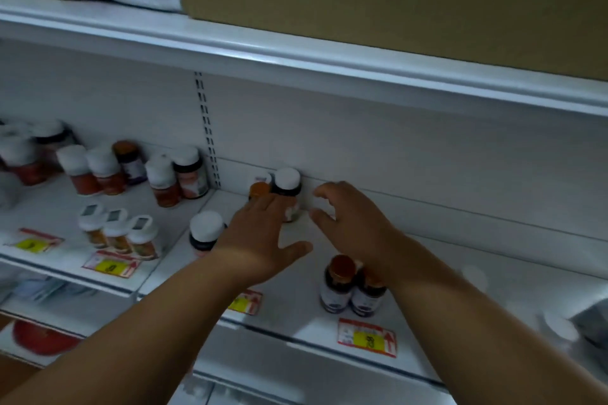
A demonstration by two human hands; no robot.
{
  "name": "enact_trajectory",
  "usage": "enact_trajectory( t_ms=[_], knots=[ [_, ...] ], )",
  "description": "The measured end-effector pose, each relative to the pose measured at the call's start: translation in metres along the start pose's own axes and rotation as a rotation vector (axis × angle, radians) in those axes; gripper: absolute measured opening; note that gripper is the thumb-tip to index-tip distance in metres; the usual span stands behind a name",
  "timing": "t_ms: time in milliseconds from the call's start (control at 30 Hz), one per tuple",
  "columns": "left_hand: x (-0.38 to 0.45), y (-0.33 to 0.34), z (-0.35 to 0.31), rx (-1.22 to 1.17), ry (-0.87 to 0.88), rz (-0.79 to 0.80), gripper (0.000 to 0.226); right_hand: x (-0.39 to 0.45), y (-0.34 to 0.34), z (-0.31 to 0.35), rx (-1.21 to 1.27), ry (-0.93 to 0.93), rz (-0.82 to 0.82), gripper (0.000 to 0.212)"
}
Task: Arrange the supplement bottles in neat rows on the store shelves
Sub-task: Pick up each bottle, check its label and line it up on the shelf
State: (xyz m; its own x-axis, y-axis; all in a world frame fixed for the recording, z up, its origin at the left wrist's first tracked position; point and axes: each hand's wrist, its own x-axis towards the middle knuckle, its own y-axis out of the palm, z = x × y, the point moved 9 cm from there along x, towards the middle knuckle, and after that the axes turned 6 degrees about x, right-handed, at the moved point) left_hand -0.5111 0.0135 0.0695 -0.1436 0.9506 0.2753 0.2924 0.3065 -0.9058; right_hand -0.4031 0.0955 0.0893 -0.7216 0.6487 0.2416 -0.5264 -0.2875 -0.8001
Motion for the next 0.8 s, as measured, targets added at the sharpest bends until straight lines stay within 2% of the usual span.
enact_trajectory(
  t_ms=[133, 233, 367, 467, 600, 667, 733, 800],
  knots=[
    [0.007, -0.025, 0.052, 0.035, 0.051, -0.020, 0.062, 0.074, 0.045, 0.004, -0.068, 0.145, 0.056, 0.051],
    [0.013, -0.032, 0.071, 0.010, 0.111, 0.017, 0.058, 0.099, 0.070, -0.006, -0.143, 0.260, 0.102, 0.047],
    [0.019, -0.032, 0.087, -0.037, 0.165, 0.044, 0.059, 0.104, 0.069, -0.010, -0.245, 0.327, -0.023, 0.033],
    [0.020, -0.030, 0.093, -0.103, 0.186, 0.039, 0.053, 0.094, 0.060, -0.009, -0.290, 0.360, -0.064, 0.041],
    [0.025, -0.032, 0.091, -0.208, 0.222, 0.053, 0.043, 0.065, 0.032, 0.004, -0.091, 0.398, -0.227, 0.057],
    [0.029, -0.033, 0.085, -0.275, 0.221, 0.088, 0.049, 0.054, 0.017, 0.016, -0.037, 0.377, -0.261, 0.052],
    [0.028, -0.030, 0.073, -0.397, 0.219, 0.213, 0.056, 0.047, 0.003, 0.029, 0.000, 0.374, -0.297, 0.038],
    [0.024, -0.029, 0.062, -0.569, 0.221, 0.334, 0.044, 0.042, -0.007, 0.040, 0.094, 0.406, -0.345, 0.043]
  ],
)
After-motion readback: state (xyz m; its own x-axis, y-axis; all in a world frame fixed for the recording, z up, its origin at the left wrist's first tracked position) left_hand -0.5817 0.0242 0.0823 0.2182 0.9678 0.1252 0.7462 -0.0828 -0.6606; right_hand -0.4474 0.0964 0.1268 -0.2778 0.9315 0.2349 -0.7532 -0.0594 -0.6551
